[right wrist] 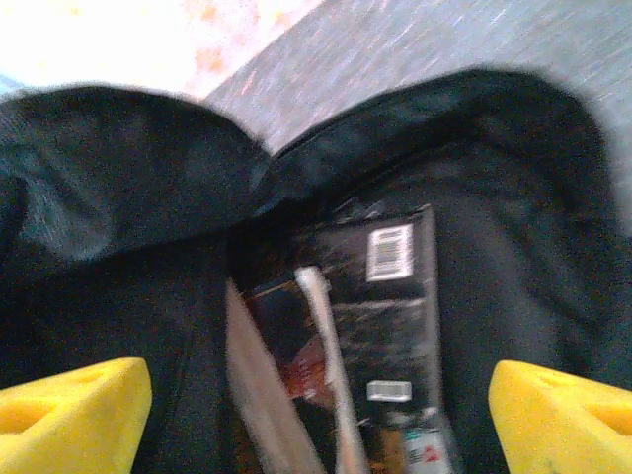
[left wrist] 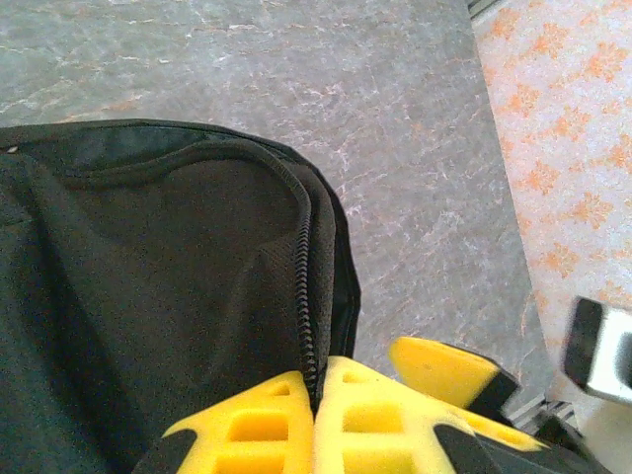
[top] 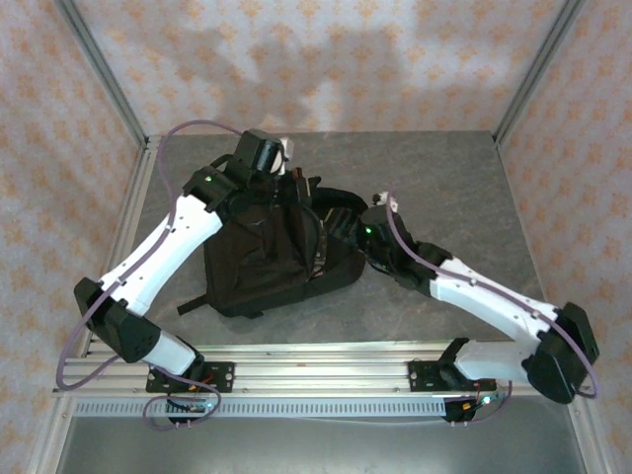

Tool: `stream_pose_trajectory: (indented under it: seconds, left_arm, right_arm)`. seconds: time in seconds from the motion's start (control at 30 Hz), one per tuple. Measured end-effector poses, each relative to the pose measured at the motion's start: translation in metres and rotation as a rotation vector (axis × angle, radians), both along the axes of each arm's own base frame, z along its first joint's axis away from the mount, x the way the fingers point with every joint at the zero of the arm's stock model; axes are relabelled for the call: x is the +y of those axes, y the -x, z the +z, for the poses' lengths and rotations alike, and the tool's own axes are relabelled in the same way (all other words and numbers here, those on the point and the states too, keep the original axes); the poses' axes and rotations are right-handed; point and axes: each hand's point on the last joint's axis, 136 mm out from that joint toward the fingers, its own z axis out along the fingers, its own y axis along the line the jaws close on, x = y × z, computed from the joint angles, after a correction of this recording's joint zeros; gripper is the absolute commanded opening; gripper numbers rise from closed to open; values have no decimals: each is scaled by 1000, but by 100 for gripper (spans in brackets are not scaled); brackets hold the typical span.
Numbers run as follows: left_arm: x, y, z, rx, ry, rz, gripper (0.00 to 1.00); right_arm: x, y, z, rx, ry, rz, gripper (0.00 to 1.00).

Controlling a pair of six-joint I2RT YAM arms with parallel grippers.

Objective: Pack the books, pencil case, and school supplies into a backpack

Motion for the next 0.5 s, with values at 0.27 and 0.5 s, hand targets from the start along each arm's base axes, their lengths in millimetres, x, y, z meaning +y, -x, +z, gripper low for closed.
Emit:
stream_pose_trajectory:
  seconds: [0.27,0.5]
  left_arm:
    - [-74,-1,-58,91,-69,-133,7]
    - [-114,28,-87,152,-102,-275,60]
  right_arm:
    - [-79,17,13,-94,118,-231,81]
    - [-116,31,34,-168,149,-313,79]
